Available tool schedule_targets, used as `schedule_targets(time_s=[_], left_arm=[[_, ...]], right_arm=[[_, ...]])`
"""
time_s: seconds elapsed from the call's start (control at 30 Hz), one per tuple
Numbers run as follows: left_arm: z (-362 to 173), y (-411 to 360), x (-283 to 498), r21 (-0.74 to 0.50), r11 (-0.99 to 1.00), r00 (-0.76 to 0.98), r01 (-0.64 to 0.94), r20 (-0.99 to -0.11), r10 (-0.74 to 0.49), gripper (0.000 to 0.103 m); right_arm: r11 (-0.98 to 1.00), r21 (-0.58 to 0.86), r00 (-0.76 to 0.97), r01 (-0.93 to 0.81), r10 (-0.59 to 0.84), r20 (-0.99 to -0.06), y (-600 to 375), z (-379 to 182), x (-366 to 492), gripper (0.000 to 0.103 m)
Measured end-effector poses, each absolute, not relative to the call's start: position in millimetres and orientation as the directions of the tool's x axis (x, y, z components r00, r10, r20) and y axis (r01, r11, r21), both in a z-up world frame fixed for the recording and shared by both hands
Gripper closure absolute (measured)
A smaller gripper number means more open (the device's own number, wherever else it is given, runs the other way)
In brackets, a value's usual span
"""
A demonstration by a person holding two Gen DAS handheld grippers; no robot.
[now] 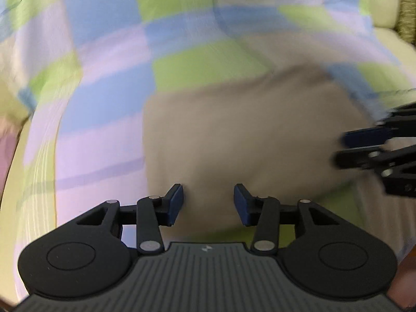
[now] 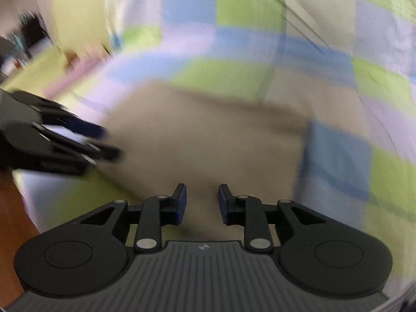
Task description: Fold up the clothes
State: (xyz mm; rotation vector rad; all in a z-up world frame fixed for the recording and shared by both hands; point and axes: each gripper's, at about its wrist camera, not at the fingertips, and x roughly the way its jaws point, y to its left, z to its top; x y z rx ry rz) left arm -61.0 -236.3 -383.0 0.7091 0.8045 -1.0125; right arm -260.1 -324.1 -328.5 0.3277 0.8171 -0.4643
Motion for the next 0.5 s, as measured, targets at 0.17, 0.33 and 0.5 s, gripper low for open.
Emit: schedule_targets(time_s=[0.17,0.33,0.5], left_arm=[[-383.9,-219.5,-47.9,0.228,0.450,0.370,0.863,-0.892,-0.259,0.052],[-363.8,-229.5,-48.0,0.263,0.494,0.336,0.829,-0.940,-0.065,0.051],[-339.8,-243.5,-57.7,0.218,0.567,0.304,0.794,-0.951,-0.062,0.048]], right_arm=[[0.785,0.045,0.499,0.618,-0.348,-0.794,-331.7,-331.8,-308.9,0.081],[0.660,0.050,0.424,0.749,-0.419,-0.803,-343.0,-313.8,-342.4,0.073],[0.319,0.206,0.338,0.925,-0.446,-0.829,-355.1,-305.2,-371.5,0.059]])
